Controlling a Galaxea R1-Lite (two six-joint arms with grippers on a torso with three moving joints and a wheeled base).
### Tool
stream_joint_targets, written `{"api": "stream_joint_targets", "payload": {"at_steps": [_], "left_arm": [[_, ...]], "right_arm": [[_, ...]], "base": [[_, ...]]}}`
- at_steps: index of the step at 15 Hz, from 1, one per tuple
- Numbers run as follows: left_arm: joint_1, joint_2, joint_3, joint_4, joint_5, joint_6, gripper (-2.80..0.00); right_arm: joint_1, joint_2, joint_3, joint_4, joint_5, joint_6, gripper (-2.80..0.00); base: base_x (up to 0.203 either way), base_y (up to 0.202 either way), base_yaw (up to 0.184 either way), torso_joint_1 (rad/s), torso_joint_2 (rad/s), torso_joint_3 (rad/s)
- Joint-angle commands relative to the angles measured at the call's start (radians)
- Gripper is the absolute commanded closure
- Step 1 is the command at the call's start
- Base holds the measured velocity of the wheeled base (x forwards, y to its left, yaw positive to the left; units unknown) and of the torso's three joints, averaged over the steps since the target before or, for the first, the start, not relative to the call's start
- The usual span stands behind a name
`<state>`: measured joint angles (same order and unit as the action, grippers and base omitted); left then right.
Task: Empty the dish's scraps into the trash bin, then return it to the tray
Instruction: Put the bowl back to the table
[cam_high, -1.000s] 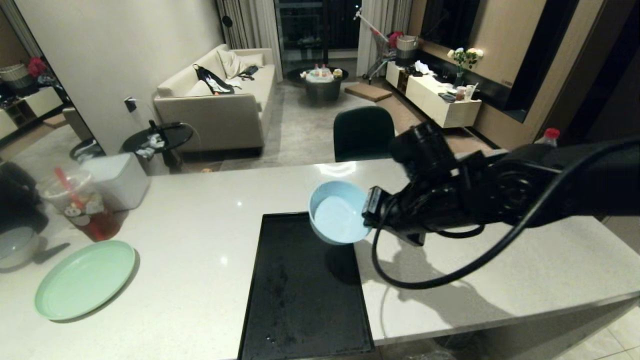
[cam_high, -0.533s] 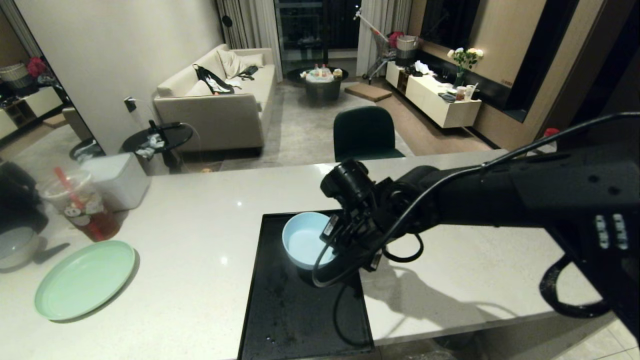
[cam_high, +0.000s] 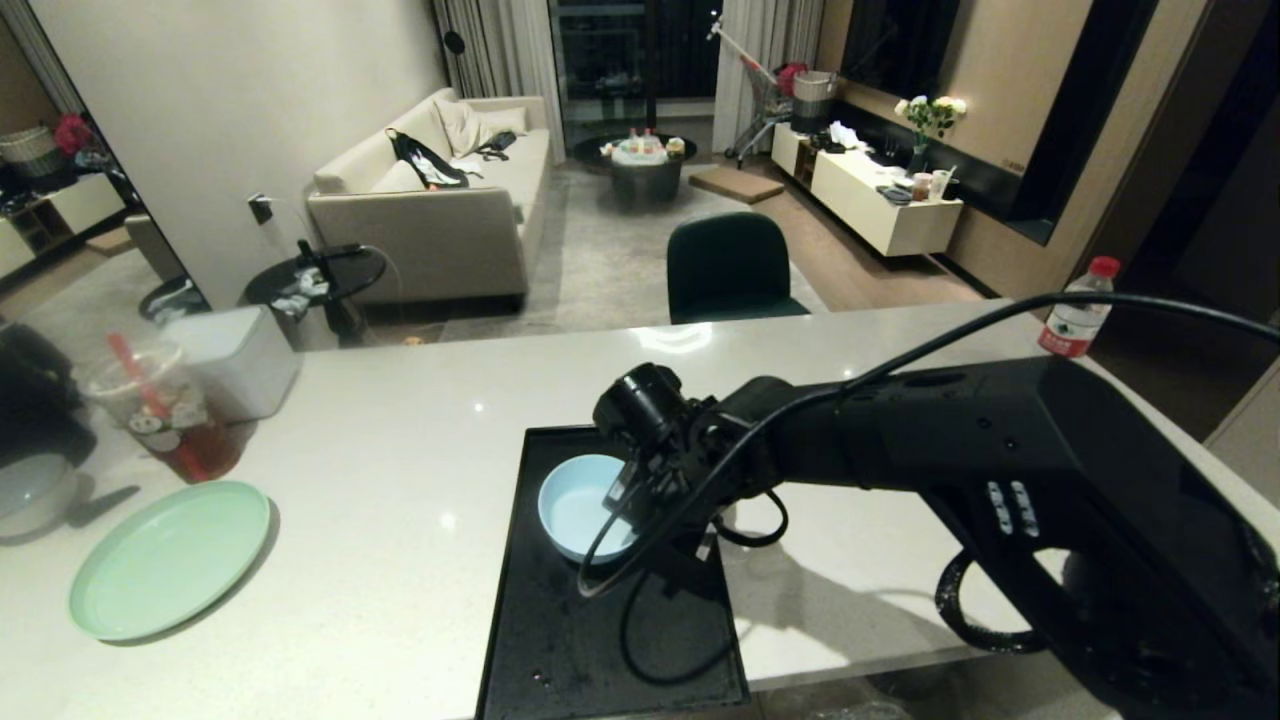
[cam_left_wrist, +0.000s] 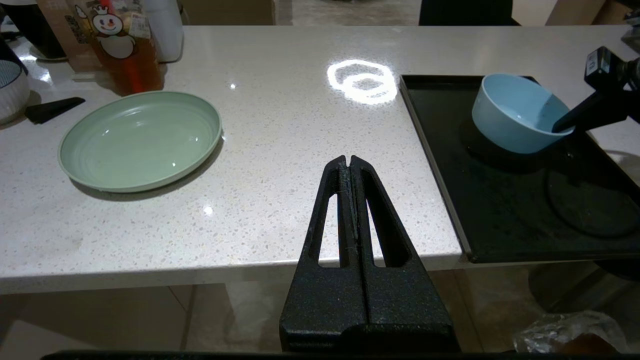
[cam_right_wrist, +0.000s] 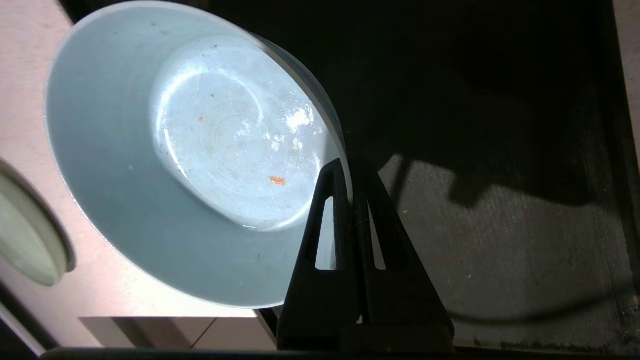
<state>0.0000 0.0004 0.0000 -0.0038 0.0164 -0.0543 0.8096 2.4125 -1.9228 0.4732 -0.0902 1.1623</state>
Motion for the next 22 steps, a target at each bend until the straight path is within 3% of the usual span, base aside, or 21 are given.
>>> {"api": "stream_joint_targets", "payload": {"at_steps": [1, 13, 14, 22], "left_arm": [[0.000, 0.001, 0.000, -0.001, 0.000, -0.001, 0.00], [0.000, 0.001, 0.000, -0.001, 0.000, -0.001, 0.00], [0.000, 0.001, 0.000, -0.001, 0.000, -0.001, 0.00], [0.000, 0.001, 0.000, -0.001, 0.000, -0.001, 0.00]], "right_arm": [[-0.001, 0.021, -0.003, 0.008, -0.001, 0.007, 0.00], [-0.003, 0.040, -0.002, 0.048, -0.019, 0.003, 0.00], [-0.003, 0.040, -0.002, 0.050, -0.019, 0.003, -2.80], [-0.001, 0.005, -0.004, 0.064, -0.045, -0.031, -2.80]], "base": [[0.000, 0.000, 0.000, 0.000, 0.00, 0.000], [0.000, 0.000, 0.000, 0.000, 0.00, 0.000], [0.000, 0.000, 0.000, 0.000, 0.00, 0.000], [0.000, 0.000, 0.000, 0.000, 0.00, 0.000]]}}
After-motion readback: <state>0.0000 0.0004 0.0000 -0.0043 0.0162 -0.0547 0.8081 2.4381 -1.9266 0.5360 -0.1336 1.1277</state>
